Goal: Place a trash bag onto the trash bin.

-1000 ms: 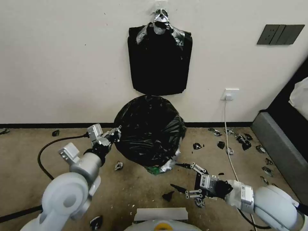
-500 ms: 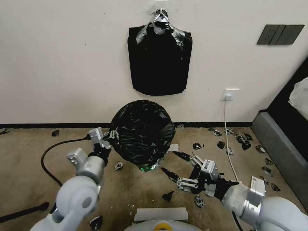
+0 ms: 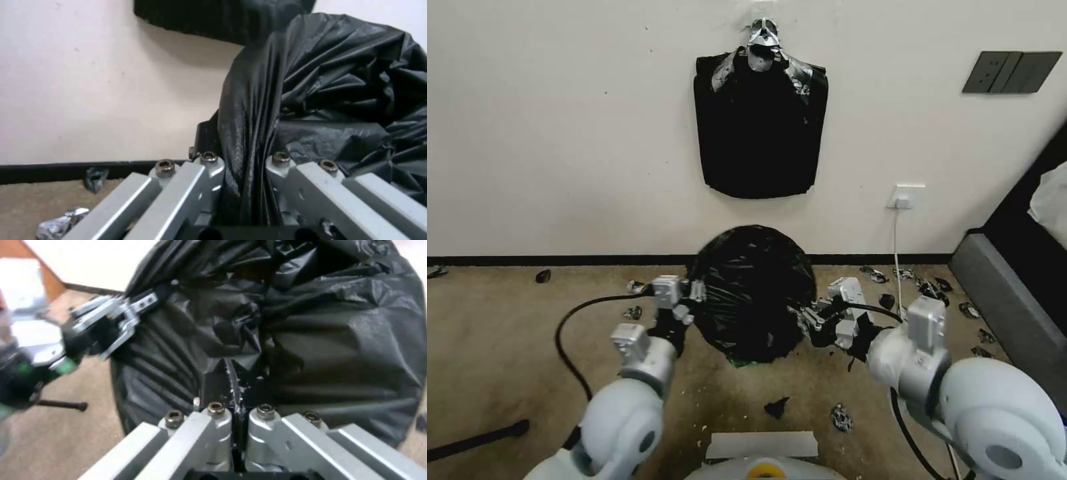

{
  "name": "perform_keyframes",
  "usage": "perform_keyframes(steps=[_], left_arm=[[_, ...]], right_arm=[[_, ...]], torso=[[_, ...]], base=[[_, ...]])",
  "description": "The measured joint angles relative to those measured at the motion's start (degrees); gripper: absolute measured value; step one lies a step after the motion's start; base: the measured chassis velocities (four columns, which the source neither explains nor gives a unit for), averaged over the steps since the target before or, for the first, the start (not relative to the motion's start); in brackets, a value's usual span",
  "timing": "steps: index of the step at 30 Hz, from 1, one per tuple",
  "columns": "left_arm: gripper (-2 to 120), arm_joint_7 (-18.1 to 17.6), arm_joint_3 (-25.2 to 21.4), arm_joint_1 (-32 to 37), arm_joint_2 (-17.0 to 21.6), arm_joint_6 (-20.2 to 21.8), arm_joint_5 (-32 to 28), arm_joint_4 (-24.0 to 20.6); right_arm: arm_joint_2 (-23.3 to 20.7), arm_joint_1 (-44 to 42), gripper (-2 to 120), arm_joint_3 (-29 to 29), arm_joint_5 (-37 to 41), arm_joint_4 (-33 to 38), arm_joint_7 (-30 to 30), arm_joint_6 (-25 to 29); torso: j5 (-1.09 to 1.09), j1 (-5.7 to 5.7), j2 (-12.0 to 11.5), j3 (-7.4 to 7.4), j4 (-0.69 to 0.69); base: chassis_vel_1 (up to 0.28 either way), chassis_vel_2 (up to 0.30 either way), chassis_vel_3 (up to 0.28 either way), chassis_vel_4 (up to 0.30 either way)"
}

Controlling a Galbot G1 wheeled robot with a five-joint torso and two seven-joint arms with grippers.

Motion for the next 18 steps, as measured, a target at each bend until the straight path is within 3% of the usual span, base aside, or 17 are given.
perform_keyframes(steps=[4,6,10,18], left_arm=[[6,0.37,1.45,-0.21,0.08,-0.22,1.88,0.21],[6,0.75,5.54,-2.81,0.74,-0.35,3.96,1.81],[6,1.48,7.99,-4.01,0.88,-0.53,5.17,2.73],[6,1.82,9.97,-4.15,-0.33,-0.92,7.82,4.17]], right_arm=[[1.25,3.62,0,-0.88,4.08,0.01,4.34,-3.84],[3.68,5.57,0,-0.75,7.79,-0.03,10.00,-10.38],[6.22,7.34,0,-1.47,11.37,-0.83,14.84,-14.90],[11.56,17.44,0,-10.38,18.88,-7.12,25.76,-20.70]], torso=[[0.00,0.00,0.00,0.00,0.04],[-0.02,0.00,0.00,0.00,-0.02],[0.01,0.00,0.00,0.00,-0.02],[0.00,0.00,0.00,0.01,-0.01]], base=[[0.000,0.000,0.000,0.000],[0.000,0.000,0.000,0.000],[0.000,0.000,0.000,0.000],[0.000,0.000,0.000,0.000]])
